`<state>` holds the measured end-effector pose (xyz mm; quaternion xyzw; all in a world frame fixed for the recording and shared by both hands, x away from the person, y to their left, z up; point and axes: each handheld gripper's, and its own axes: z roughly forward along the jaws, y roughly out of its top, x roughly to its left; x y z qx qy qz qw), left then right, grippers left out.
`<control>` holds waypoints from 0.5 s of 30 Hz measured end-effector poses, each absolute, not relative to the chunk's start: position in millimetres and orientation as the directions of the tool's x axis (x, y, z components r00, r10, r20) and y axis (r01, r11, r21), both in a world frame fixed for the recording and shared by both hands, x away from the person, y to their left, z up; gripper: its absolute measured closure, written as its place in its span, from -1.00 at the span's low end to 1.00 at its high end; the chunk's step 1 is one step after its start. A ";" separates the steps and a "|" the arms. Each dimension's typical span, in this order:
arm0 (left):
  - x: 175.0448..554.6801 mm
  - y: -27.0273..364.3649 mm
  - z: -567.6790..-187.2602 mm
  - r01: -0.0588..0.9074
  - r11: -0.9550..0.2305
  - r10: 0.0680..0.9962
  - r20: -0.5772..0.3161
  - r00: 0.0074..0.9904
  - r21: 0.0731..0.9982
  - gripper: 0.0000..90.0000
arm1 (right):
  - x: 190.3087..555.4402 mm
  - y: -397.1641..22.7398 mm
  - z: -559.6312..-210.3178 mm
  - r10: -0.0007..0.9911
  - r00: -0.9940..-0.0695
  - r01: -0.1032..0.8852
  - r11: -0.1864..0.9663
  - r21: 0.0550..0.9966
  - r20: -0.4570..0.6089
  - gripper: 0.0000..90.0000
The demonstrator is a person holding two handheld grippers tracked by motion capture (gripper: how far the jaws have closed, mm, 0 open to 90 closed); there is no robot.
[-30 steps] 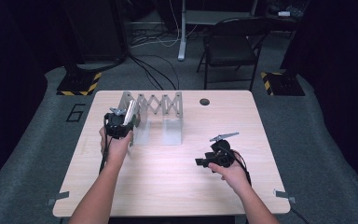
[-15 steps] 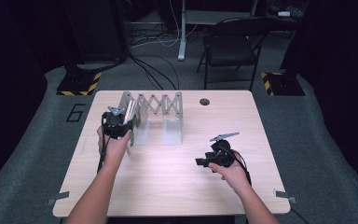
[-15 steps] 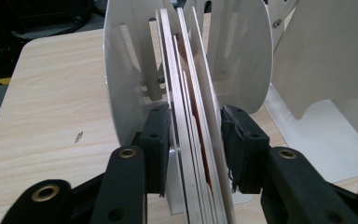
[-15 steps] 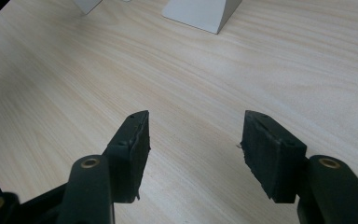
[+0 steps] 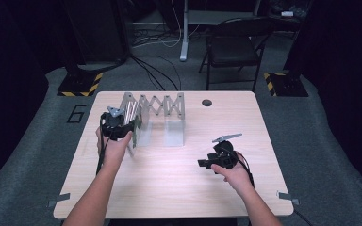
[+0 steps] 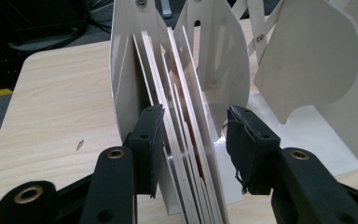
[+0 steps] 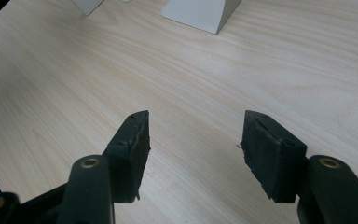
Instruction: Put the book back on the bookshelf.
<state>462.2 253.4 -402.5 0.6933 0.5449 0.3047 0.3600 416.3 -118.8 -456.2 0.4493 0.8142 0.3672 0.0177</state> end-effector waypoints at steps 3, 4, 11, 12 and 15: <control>457.7 251.8 -397.6 0.529 -0.155 0.970 0.028 0.240 0.834 0.27 | 416.3 -119.1 -456.0 0.745 -0.597 0.716 0.328 0.616 0.297 -0.08; 455.1 250.8 -395.5 0.522 -0.156 0.968 0.026 0.248 0.839 0.28 | 416.3 -119.0 -455.9 0.745 -0.596 0.717 0.328 0.615 0.298 -0.08; 448.7 249.5 -390.0 0.524 -0.152 0.962 0.003 0.274 0.838 0.28 | 415.8 -119.0 -455.2 0.746 -0.594 0.719 0.326 0.614 0.300 -0.08; 447.8 250.0 -389.3 0.531 -0.160 0.960 0.005 0.281 0.832 0.28 | 415.7 -119.0 -455.1 0.747 -0.593 0.720 0.324 0.614 0.302 -0.08; 446.8 250.5 -389.1 0.542 -0.161 0.957 -0.004 0.291 0.825 0.28 | 415.9 -119.9 -455.0 0.747 -0.592 0.720 0.323 0.614 0.302 -0.08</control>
